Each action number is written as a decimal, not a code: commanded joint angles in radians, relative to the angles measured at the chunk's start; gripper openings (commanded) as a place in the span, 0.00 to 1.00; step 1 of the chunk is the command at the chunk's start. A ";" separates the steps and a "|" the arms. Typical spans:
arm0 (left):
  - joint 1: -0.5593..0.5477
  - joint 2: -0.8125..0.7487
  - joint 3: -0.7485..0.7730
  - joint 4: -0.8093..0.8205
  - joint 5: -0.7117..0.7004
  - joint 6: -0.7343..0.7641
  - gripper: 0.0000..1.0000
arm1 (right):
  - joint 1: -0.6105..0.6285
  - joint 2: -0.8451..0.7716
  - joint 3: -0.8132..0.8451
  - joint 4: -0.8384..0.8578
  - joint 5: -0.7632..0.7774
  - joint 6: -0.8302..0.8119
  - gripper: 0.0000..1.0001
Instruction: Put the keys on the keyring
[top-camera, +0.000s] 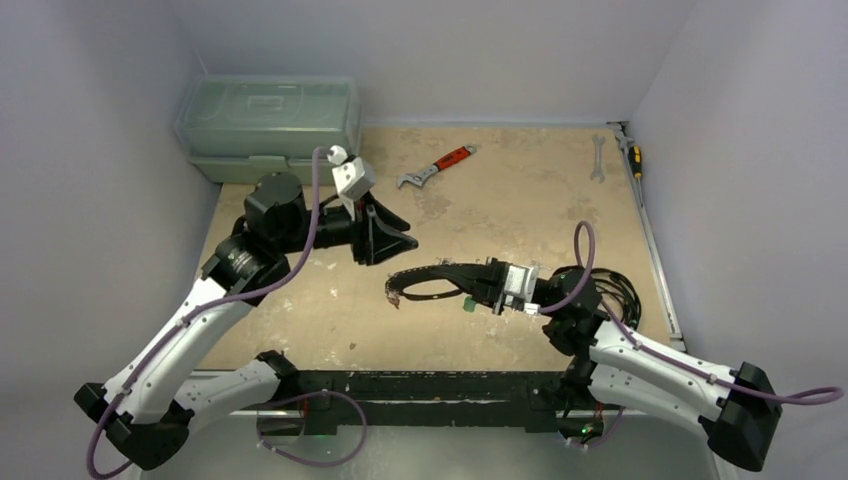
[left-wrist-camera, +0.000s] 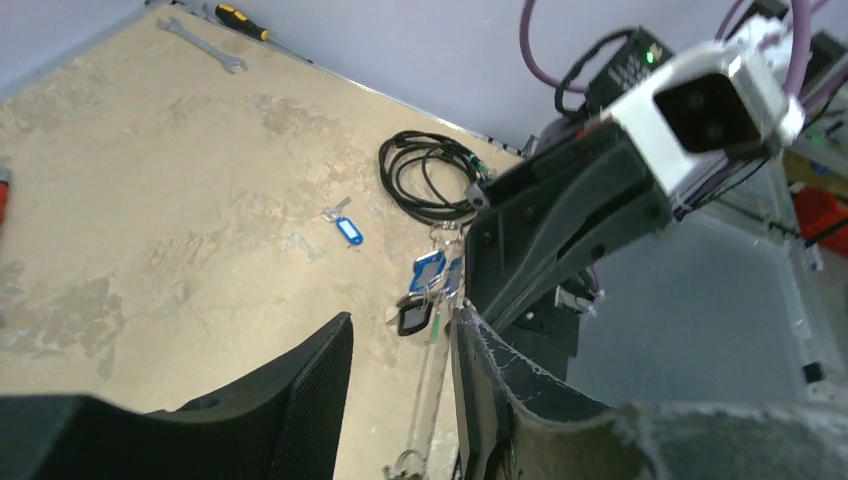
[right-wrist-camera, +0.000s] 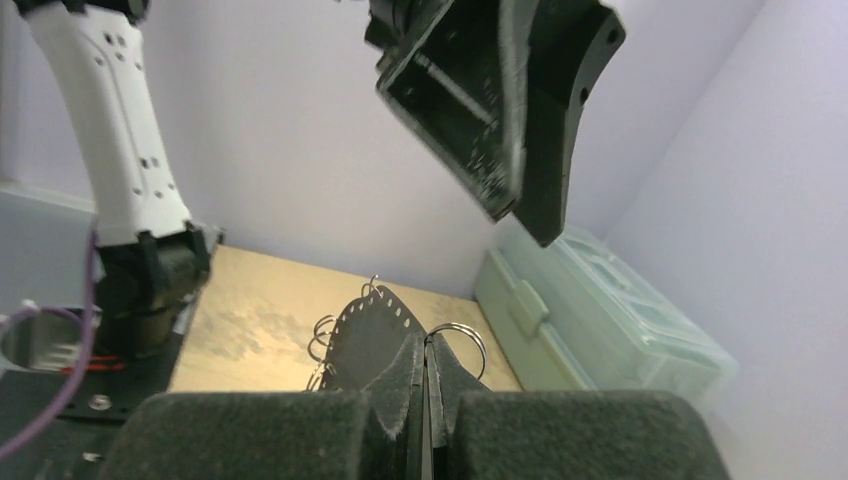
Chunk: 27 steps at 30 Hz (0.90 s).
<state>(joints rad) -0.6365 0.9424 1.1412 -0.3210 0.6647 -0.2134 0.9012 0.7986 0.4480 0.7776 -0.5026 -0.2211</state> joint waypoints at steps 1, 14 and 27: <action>-0.002 0.083 0.142 -0.135 -0.085 -0.114 0.39 | 0.005 0.012 0.014 -0.027 0.109 -0.171 0.00; -0.004 0.243 0.242 -0.327 -0.102 -0.114 0.39 | 0.086 0.067 0.049 -0.162 0.306 -0.343 0.00; -0.068 0.345 0.241 -0.355 -0.179 -0.159 0.35 | 0.093 0.101 0.035 -0.111 0.363 -0.334 0.00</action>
<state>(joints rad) -0.6846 1.2716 1.3437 -0.6716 0.5182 -0.3325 0.9882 0.8944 0.4507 0.5621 -0.1890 -0.5434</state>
